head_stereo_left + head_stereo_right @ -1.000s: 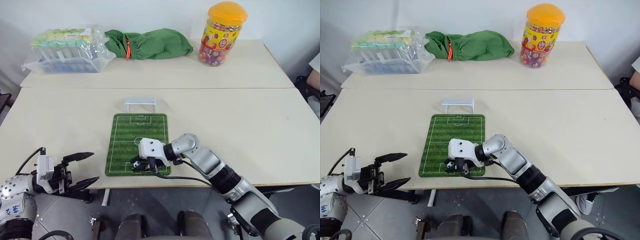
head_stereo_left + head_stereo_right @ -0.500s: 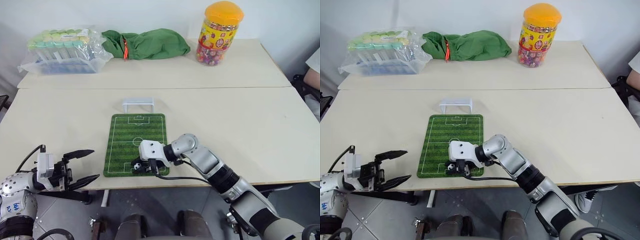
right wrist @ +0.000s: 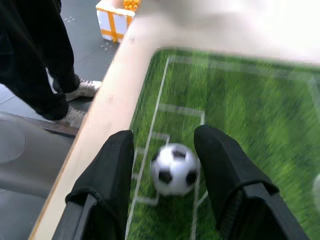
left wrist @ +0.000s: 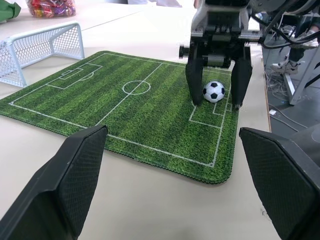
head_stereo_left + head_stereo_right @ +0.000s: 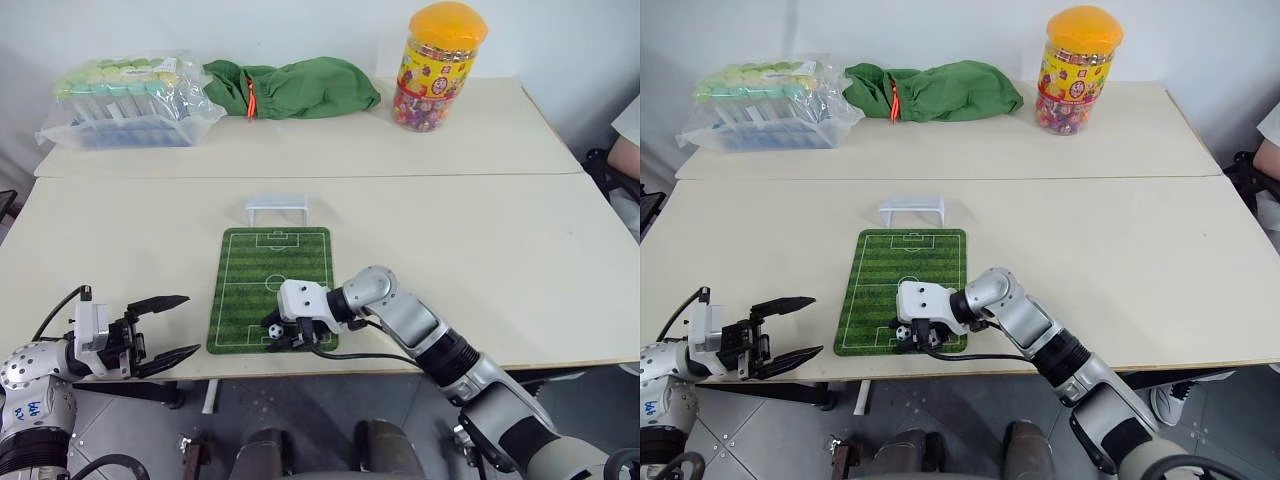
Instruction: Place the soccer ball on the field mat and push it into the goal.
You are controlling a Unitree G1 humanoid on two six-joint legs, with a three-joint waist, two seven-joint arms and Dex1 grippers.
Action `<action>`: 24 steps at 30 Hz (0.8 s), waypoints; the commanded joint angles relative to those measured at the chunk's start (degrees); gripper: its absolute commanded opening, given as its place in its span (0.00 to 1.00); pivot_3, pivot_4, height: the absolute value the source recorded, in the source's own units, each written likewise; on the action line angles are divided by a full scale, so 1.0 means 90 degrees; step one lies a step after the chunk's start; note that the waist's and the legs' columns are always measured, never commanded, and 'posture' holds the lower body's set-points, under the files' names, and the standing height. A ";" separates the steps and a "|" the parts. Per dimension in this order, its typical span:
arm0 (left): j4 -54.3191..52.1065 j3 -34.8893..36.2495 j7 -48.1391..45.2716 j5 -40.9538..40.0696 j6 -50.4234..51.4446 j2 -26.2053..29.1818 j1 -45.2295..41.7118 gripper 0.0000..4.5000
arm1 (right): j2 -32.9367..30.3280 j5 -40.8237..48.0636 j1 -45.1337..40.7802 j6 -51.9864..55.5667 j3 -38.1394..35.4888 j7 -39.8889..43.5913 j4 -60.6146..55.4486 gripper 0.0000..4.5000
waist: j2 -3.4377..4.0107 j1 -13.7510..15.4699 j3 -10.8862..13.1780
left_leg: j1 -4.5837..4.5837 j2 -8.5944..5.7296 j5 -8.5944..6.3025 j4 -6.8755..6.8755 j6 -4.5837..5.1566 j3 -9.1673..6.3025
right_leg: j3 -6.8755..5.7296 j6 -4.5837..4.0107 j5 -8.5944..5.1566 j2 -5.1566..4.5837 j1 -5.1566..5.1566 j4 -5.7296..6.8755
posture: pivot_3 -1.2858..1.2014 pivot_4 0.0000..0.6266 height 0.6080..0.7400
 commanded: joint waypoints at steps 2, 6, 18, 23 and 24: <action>-0.0141 0.0063 -0.0307 -0.0034 -0.0017 -0.0009 0.0097 1.00 | -0.0051 0.0317 0.0006 0.0498 -0.0279 -0.0082 -0.1192 0.44 | -0.0001 0.0003 -0.0001 | 0.0000 0.0001 -0.0001 0.0000 -0.0002 -0.0003 | -0.0002 0.0000 0.0000 0.0000 0.0000 0.0000 | 0.52 0.24 1.00; -0.0196 0.0075 -0.0363 -0.0081 0.0015 0.0005 0.0148 1.00 | -0.0258 0.0401 0.0485 0.0963 -0.0125 -0.0161 -0.1923 0.20 | -0.0002 0.0020 -0.0001 | -0.0001 -0.0001 -0.0005 -0.0010 -0.0005 -0.0008 | -0.0006 0.0000 0.0000 0.0000 0.0000 -0.0002 | 0.52 0.24 1.00; -0.0412 0.0124 -0.0360 -0.0152 0.0176 0.0054 0.0310 1.00 | -0.0092 0.0646 0.1019 0.1738 0.0086 -0.0476 -0.1749 0.01 | -0.0003 0.0005 -0.0001 | 0.0000 -0.0001 -0.0007 -0.0010 -0.0005 -0.0004 | -0.0006 0.0000 0.0000 0.0002 0.0000 -0.0004 | 0.52 0.24 1.00; -0.0412 0.0116 -0.0318 -0.0121 0.0206 0.0043 0.0282 1.00 | -0.0096 0.0512 0.0889 0.1431 -0.0027 -0.0615 -0.1196 0.01 | -0.0004 0.0005 -0.0001 | 0.0000 -0.0001 -0.0007 -0.0006 -0.0005 -0.0001 | -0.0003 0.0000 0.0000 0.0001 0.0001 -0.0006 | 0.52 0.24 1.00; -0.0374 0.0114 -0.0302 -0.0107 0.0199 0.0043 0.0228 1.00 | -0.0053 0.0511 0.0728 0.1373 -0.0188 -0.0707 -0.1003 0.01 | -0.0004 0.0005 -0.0001 | 0.0001 -0.0001 -0.0007 -0.0006 -0.0005 -0.0001 | -0.0003 0.0000 0.0000 0.0001 0.0001 -0.0006 | 0.52 0.24 1.00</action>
